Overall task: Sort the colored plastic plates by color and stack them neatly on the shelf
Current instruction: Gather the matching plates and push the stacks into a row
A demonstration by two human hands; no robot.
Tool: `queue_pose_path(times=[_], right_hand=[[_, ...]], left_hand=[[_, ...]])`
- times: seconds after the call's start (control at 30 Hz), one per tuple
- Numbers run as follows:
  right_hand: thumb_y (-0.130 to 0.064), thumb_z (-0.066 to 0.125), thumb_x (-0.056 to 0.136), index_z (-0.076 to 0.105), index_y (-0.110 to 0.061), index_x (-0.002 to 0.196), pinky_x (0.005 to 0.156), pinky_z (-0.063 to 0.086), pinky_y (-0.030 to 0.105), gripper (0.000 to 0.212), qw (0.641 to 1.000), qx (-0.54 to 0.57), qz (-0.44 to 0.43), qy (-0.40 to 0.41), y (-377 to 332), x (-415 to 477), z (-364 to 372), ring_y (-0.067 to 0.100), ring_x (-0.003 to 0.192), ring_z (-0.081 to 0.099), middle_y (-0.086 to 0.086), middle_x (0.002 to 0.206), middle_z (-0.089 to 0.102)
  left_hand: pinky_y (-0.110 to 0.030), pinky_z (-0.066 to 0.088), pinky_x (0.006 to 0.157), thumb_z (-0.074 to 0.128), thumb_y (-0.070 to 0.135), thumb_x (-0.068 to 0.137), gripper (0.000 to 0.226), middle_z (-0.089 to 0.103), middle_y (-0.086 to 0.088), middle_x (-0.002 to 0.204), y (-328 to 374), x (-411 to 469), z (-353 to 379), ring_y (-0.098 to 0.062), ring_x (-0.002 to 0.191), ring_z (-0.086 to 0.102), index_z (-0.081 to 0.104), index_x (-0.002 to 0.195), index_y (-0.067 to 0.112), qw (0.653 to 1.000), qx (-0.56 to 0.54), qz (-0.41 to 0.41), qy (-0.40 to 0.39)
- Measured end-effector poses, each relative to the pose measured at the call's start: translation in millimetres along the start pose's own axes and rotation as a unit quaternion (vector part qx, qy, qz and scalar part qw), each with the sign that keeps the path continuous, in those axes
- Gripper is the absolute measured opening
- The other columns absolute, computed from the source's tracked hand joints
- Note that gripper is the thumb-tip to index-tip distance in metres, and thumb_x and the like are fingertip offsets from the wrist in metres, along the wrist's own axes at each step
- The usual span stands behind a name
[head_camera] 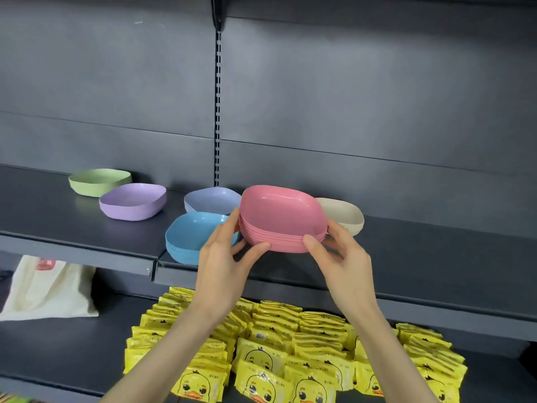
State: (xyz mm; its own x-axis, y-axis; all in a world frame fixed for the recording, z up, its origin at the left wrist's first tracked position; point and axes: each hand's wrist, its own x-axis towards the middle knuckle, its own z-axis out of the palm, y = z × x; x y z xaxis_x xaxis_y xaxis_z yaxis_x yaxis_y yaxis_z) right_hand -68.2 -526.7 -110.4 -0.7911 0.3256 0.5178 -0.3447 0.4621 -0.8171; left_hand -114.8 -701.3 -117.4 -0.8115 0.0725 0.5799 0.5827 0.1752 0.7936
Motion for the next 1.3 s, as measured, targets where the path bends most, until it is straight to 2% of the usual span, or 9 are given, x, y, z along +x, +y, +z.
queue_pose_path(times=[0.1,0.2,0.33,0.43,0.77,0.93,1.0,1.13,1.3], right_hand=[[-0.034,0.068,0.081,0.058,-0.028,0.124,0.072,0.045,0.000,0.044,0.999,0.029,-0.013,0.003,-23,5,16,-0.015,0.096,0.057,-0.027,0.102,0.063],[-0.035,0.069,0.079,0.060,-0.031,0.117,0.071,0.045,0.002,0.038,0.998,0.059,-0.028,-0.008,-46,8,43,-0.014,0.092,0.059,-0.024,0.099,0.065],[-0.032,0.072,0.078,0.059,-0.034,0.113,0.073,0.048,0.006,0.038,0.995,0.091,-0.044,-0.014,-74,9,96,-0.013,0.092,0.060,-0.029,0.095,0.065],[-0.033,0.073,0.076,0.061,-0.037,0.110,0.076,0.049,0.012,0.036,0.993,0.103,-0.052,-0.015,-94,4,149,-0.006,0.094,0.062,-0.023,0.099,0.067],[-0.030,0.075,0.076,0.060,-0.038,0.106,0.075,0.050,0.012,0.034,0.990,0.130,-0.038,-0.029,-152,-9,321,-0.008,0.087,0.064,-0.017,0.101,0.068],[-0.019,0.074,0.078,0.058,-0.038,0.098,0.058,0.043,0.002,0.032,0.990,0.129,-0.048,-0.041,-171,12,377,-0.015,0.074,0.061,-0.019,0.091,0.065],[-0.021,0.075,0.078,0.059,-0.036,0.101,0.061,0.043,0.003,0.032,0.990,0.124,-0.053,-0.042,-173,24,398,-0.013,0.072,0.060,-0.021,0.088,0.066],[-0.019,0.074,0.079,0.059,-0.033,0.104,0.070,0.044,0.003,0.032,0.988,0.138,-0.052,-0.053,-167,56,447,-0.008,0.083,0.063,-0.021,0.091,0.067],[-0.029,0.076,0.075,0.060,-0.036,0.107,0.083,0.051,0.021,0.036,0.989,0.130,-0.038,-0.058,-146,100,515,-0.002,0.090,0.065,-0.023,0.092,0.069]], left_hand=[[-0.023,0.051,0.093,0.072,0.031,0.073,0.064,0.059,0.007,0.122,9,5,-24,0.003,0.109,0.057,0.050,0.133,0.024,1.000,-0.009,0.013,0.024],[-0.016,0.050,0.089,0.075,0.025,0.073,0.061,0.059,0.006,0.120,13,10,-57,0.006,0.105,0.058,0.051,0.128,0.030,0.998,-0.029,0.016,0.059],[-0.009,0.049,0.082,0.073,0.031,0.068,0.069,0.062,0.004,0.117,6,16,-114,-0.010,0.102,0.065,0.051,0.133,0.021,0.996,-0.035,0.019,0.075],[-0.010,0.049,0.083,0.071,0.032,0.068,0.069,0.061,0.006,0.118,-6,21,-168,0.002,0.101,0.062,0.052,0.133,0.019,0.996,-0.019,0.034,0.083],[-0.001,0.044,0.076,0.076,0.018,0.075,0.059,0.061,0.010,0.108,-63,53,-340,0.008,0.097,0.060,0.053,0.128,0.028,0.996,0.025,0.022,0.085],[0.004,0.039,0.071,0.075,0.018,0.077,0.051,0.059,0.017,0.106,-86,85,-388,0.009,0.091,0.063,0.051,0.113,0.044,0.996,0.023,0.013,0.090],[0.005,0.038,0.070,0.075,0.017,0.077,0.050,0.059,0.020,0.105,-98,101,-402,0.015,0.091,0.060,0.050,0.110,0.045,0.996,0.021,0.018,0.088],[0.004,0.040,0.070,0.075,0.015,0.077,0.048,0.059,0.020,0.106,-131,137,-427,-0.002,0.098,0.064,0.051,0.107,0.044,0.996,0.023,0.022,0.087],[0.003,0.040,0.069,0.075,0.015,0.077,0.048,0.060,0.021,0.100,-181,185,-455,-0.009,0.098,0.064,0.051,0.101,0.048,0.995,0.048,0.015,0.091]])
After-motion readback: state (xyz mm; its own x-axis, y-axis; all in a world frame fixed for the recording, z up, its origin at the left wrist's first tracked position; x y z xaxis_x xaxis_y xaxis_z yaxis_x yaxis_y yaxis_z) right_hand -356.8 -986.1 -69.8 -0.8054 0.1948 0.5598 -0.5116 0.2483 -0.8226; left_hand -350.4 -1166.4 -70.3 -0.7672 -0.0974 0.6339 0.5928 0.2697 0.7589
